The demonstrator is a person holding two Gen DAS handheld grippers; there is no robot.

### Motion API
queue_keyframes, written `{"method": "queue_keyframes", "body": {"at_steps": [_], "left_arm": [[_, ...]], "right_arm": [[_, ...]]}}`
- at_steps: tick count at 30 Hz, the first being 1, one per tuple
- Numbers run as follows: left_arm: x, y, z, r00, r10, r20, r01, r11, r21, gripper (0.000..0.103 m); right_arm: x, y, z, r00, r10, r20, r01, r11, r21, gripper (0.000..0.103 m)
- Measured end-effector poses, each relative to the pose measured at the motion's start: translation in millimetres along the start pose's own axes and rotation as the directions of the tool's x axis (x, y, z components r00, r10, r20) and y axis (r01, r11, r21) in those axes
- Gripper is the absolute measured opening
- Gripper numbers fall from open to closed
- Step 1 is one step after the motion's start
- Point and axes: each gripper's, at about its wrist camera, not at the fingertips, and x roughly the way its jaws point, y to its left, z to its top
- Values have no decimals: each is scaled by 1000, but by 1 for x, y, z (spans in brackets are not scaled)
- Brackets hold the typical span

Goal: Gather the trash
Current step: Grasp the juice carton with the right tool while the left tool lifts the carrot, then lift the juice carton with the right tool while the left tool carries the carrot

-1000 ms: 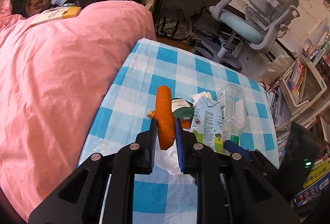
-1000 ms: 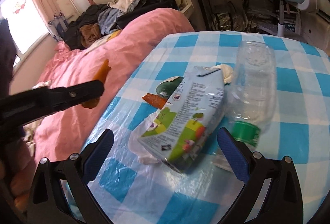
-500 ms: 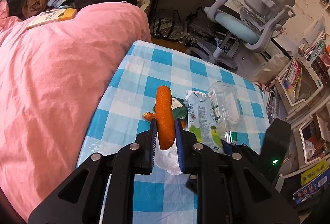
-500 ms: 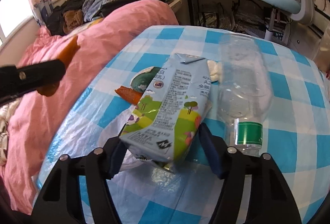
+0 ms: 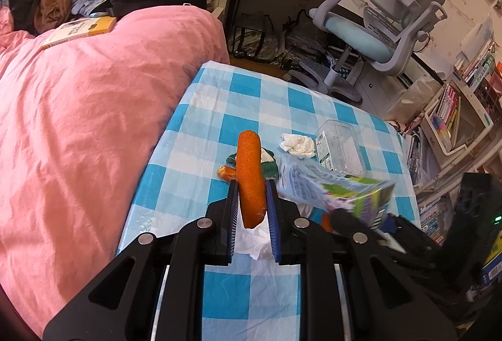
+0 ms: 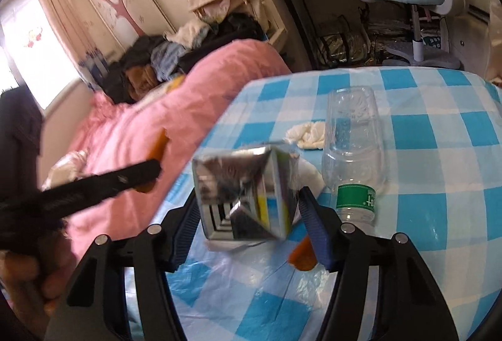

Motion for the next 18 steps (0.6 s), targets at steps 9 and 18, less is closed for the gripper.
{"method": "queue_keyframes", "body": {"at_steps": [9, 18], "left_arm": [[-26, -9, -22, 1000, 3, 30, -4, 999, 47, 17], [-21, 4, -60, 999, -18, -48, 18, 1000, -17, 17]], "right_arm": [[-73, 13, -28, 991, 129, 46, -129, 992, 1, 31], [-58, 9, -65, 992, 96, -88, -89, 993, 79, 48]]}}
